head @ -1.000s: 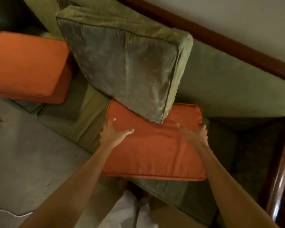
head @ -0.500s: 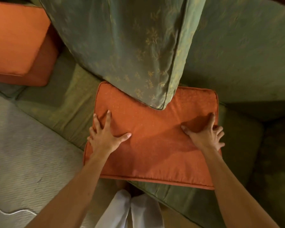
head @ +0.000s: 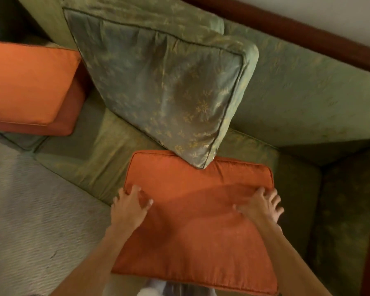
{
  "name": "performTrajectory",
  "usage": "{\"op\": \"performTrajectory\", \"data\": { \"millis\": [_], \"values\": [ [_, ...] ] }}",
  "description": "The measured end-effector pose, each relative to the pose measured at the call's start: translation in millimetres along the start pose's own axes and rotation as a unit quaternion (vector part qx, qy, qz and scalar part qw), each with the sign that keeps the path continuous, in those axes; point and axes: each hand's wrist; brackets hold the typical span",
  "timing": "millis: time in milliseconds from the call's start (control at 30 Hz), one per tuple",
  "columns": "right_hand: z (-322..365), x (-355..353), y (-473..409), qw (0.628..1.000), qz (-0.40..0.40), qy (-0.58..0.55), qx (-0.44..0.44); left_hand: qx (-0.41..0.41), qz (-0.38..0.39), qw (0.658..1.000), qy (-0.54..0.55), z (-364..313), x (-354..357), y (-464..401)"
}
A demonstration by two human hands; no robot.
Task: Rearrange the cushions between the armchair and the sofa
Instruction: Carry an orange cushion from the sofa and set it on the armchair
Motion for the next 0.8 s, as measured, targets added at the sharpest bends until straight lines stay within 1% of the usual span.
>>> {"op": "performTrajectory", "data": {
  "millis": [33,67,100,133,200,233,267,300,333,400,467,500,567,600,633,700,800],
  "values": [
    [17.0,-8.4,-7.1,0.998,-0.038,-0.005,-0.057,0.026,-0.039,0.999,-0.014,-12.0,-8.9,-18.0],
    [36.6,-14.3,-15.4,0.989,-0.074,-0.027,-0.123,0.067,-0.074,0.995,-0.025,-27.0,-16.4,-36.7],
    [56.9,-18.2,-23.9,0.976,-0.095,-0.048,-0.188,0.116,-0.094,0.988,-0.028,-44.1,-23.1,-54.8],
    [76.7,-21.4,-31.1,0.965,-0.09,-0.059,-0.239,0.165,-0.098,0.981,-0.027,-61.6,-27.5,-72.8],
    [106.1,-15.7,-47.6,0.955,-0.035,-0.061,-0.287,0.227,-0.058,0.972,-0.031,-94.2,-29.9,-102.1],
    [114.1,-8.6,-54.2,0.957,-0.007,-0.054,-0.286,0.229,-0.02,0.973,-0.036,-106.0,-27.9,-112.0],
    [117.3,0.4,-58.3,0.961,0.012,-0.043,-0.275,0.214,0.018,0.976,-0.038,-113.8,-23.0,-117.9],
    [117.1,11.1,-60.6,0.965,0.017,-0.033,-0.261,0.195,0.047,0.979,-0.042,-117.7,-15.4,-120.0],
    [114.2,19.1,-59.1,0.967,0.01,-0.022,-0.254,0.187,0.055,0.979,-0.053,-117.9,-8.0,-116.7],
    [109.7,30.7,-52.1,0.968,-0.018,-0.007,-0.251,0.205,0.026,0.974,-0.092,-111.8,8.4,-107.8],
    [109.8,30.6,-45.5,0.97,-0.022,-0.011,-0.242,0.218,0.007,0.968,-0.122,-108.0,12.4,-105.5],
    [110.1,29.0,-42.7,0.97,-0.015,-0.007,-0.241,0.223,0.011,0.966,-0.133,-109.1,9.6,-107.2],
    [108.0,27.8,-34.1,0.965,-0.007,0.04,-0.258,0.24,0.035,0.958,-0.152,-113.4,2.6,-107.6],
    [105.4,29.3,-30.2,0.962,-0.017,0.062,-0.266,0.254,0.043,0.952,-0.164,-116.4,0.7,-105.3],
    [102.7,30.6,-27.1,0.96,-0.036,0.066,-0.27,0.266,0.045,0.947,-0.177,-119.2,-0.7,-102.0],
    [100.0,30.2,-22.4,0.96,-0.084,0.033,-0.266,0.28,0.029,0.941,-0.188,-121.9,-4.2,-96.3],
    [94.6,27.2,-11.8,0.957,-0.132,-0.006,-0.257,0.291,-0.033,0.946,-0.142,-118.8,-10.1,-84.0]
  ]
}}
Point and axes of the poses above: each hand's wrist, its own y-axis away from the middle knuckle, its own x-axis out of the palm, z = x × y, and after that the axes turned 14 degrees about -z, right-handed
